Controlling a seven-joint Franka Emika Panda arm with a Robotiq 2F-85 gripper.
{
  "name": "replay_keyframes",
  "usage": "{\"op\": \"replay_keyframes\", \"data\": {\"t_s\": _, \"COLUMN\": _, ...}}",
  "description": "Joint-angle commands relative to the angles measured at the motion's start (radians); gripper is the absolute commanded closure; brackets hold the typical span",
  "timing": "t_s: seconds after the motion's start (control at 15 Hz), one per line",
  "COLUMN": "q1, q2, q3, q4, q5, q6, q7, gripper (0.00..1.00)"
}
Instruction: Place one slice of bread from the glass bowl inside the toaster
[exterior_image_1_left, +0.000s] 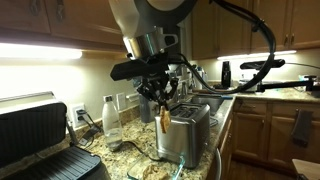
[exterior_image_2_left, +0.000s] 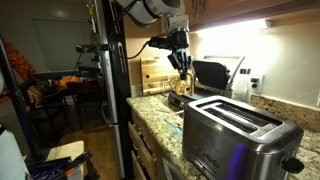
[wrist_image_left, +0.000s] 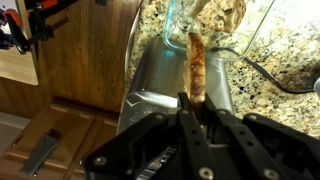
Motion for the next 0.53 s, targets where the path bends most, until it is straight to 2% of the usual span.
{"op": "replay_keyframes", "data": {"t_s": 0.0, "q1": -0.012, "q2": -0.095, "q3": 0.009, "q4": -0.061, "q5": -0.015, "q6": -0.034, "q7": 0.043, "gripper": 0.96}}
{"op": "replay_keyframes", "data": {"t_s": 0.47, "q1": -0.053, "q2": -0.2, "q3": 0.009, "q4": -0.123, "q5": -0.011, "q6": -0.078, "q7": 0.051, "gripper": 0.96}}
